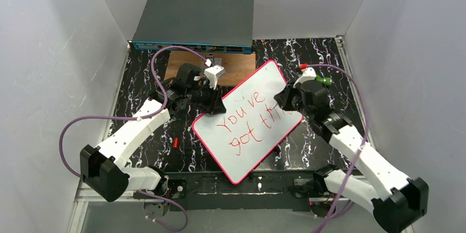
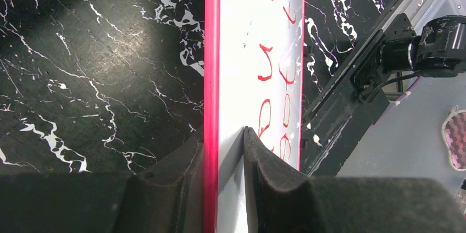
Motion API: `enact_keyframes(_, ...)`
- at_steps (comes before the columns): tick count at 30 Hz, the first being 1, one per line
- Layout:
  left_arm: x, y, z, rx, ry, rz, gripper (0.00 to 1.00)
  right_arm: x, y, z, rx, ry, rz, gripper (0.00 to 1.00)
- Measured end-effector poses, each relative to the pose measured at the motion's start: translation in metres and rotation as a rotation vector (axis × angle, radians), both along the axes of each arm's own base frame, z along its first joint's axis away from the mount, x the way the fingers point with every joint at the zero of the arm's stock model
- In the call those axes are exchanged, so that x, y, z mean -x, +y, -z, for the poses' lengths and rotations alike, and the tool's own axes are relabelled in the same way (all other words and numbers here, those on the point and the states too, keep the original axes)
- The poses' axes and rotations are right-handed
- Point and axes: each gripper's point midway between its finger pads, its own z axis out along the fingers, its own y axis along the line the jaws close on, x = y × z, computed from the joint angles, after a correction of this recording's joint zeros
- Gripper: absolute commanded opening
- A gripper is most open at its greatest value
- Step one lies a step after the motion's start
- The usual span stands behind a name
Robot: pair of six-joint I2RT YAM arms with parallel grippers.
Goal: Write a sentence on the whiteboard
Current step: Write a sentence on the whiteboard, then place the whiteboard marker at the center of the board.
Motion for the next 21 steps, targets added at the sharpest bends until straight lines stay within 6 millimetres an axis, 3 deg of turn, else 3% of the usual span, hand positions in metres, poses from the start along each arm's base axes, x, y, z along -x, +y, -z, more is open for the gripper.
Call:
enact_keyframes(6,0.001,0.001,-0.001,0.000,-0.013,0.011,0.00,0.025,-0.031,-0.064,-0.039,-0.147,0.064,0.01)
enact_keyframes(10,0.001,0.001,-0.001,0.000,-0.015,0.013,0.00,0.045,-0.053,-0.077,-0.054,-0.190,0.118,0.01)
enact_keyframes(14,0.001,0.001,-0.001,-0.001,-0.015,0.014,0.00,0.061,-0.076,-0.059,-0.053,-0.148,0.206,0.01)
enact_keyframes(21,0.001,0.001,-0.001,-0.001,-0.015,0.014,0.00,0.087,-0.093,0.028,-0.022,0.222,0.351,0.01)
